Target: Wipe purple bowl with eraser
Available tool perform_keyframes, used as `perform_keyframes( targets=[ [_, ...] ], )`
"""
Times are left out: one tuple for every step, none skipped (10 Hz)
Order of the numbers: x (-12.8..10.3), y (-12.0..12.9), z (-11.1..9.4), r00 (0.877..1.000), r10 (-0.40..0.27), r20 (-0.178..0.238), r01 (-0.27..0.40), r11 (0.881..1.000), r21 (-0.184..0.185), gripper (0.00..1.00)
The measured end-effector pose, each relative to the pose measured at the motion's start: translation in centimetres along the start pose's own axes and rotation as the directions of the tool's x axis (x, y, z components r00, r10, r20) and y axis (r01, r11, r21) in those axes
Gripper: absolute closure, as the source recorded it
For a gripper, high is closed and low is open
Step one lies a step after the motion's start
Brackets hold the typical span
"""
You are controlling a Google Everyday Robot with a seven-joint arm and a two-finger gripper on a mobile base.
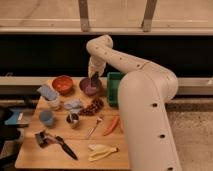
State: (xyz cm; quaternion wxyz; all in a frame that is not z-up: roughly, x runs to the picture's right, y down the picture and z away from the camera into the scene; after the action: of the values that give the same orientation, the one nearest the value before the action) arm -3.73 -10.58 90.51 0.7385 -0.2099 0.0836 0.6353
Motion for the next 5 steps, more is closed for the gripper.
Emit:
perform_keyframes(
  targets=[
    [-1.1, 0.5, -0.1, 1.0, -0.007, 0.006, 0.007, 1.0, 0.003, 0.88],
    [-1.9, 1.2, 0.0, 1.0, -0.016, 0.009, 0.016, 1.0, 0.003, 0.88],
    [-3.1, 2.6, 0.3, 0.999, -0.041, 0.015, 0.041, 0.999, 0.002, 0.88],
    [-3.8, 3.7, 0.4, 0.998, -0.063, 0.018, 0.063, 0.998, 0.0, 0.88],
    [-4.2, 5.0, 0.5, 0.996, -0.092, 0.02, 0.092, 0.996, -0.005, 0.88]
  ],
)
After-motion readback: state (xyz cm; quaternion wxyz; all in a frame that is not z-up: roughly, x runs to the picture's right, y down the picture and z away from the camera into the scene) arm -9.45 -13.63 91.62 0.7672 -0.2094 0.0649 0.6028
